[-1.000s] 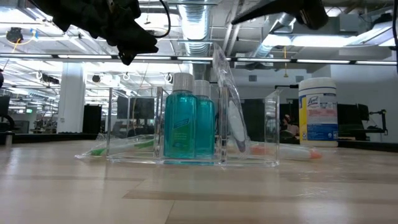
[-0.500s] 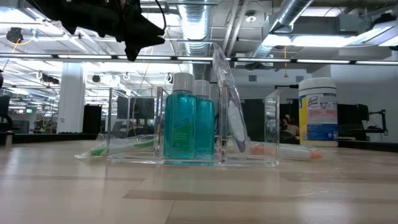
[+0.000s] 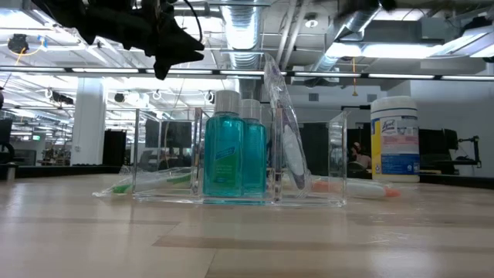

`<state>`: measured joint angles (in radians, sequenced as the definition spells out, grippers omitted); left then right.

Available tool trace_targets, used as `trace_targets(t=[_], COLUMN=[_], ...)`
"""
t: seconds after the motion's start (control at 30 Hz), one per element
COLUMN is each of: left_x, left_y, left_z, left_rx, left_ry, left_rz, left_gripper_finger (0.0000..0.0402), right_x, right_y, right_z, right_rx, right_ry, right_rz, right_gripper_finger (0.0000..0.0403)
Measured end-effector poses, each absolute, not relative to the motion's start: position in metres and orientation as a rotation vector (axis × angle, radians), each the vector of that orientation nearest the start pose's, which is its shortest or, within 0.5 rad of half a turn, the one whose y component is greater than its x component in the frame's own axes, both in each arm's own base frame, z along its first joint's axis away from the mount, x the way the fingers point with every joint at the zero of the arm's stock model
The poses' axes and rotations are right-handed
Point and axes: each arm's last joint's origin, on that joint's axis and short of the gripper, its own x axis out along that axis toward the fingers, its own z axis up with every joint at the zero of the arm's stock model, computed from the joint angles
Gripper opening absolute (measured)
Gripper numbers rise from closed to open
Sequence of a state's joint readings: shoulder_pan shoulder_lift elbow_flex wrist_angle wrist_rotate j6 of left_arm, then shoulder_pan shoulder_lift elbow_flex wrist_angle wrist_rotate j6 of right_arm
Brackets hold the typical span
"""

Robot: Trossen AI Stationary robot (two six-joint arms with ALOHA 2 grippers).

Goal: Pick & Place toothbrushing station
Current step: Put the green toothbrush into the transparent organizer

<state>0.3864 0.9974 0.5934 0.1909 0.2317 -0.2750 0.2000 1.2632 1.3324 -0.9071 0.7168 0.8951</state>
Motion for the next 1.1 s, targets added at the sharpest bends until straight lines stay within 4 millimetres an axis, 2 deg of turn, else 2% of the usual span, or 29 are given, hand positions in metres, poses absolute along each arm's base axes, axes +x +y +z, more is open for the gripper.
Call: trace_targets(t=[0.07, 0.2, 0.33, 0.43, 0.67, 0.97, 1.1], left_x=[0.205, 0.203, 0.205, 0.21, 0.221, 0.23, 0.234], left_y=[0.079, 0.084, 0.089, 0.091, 0.096, 0.1, 0.101], left_z=[0.264, 0.263, 0.258, 0.251, 0.231, 0.216, 0.209], left_rx=[-0.35, -0.352, -0.403, -0.447, -0.528, -0.545, -0.552], left_ry=[0.177, 0.17, 0.187, 0.218, 0.293, 0.351, 0.376], left_rz=[0.208, 0.271, 0.307, 0.317, 0.341, 0.344, 0.349], left_gripper_finger=[0.0104, 0.0104, 0.0104, 0.0104, 0.0104, 0.0104, 0.0104], right_x=[0.237, 0.243, 0.255, 0.268, 0.284, 0.313, 0.321], right_y=[0.019, 0.002, -0.016, -0.03, -0.06, -0.073, -0.074], right_z=[0.354, 0.335, 0.315, 0.3, 0.232, 0.178, 0.157], right_rx=[0.479, 0.483, 0.491, 0.524, 0.681, 0.882, 0.947], right_ry=[0.622, 0.776, 0.822, 0.764, 0.818, 0.859, 0.902], right_rz=[-0.776, -0.691, -0.594, -0.495, -0.316, -0.126, -0.122], right_gripper_finger=[0.0255, 0.0255, 0.0255, 0.0255, 0.0255, 0.0255, 0.0255])
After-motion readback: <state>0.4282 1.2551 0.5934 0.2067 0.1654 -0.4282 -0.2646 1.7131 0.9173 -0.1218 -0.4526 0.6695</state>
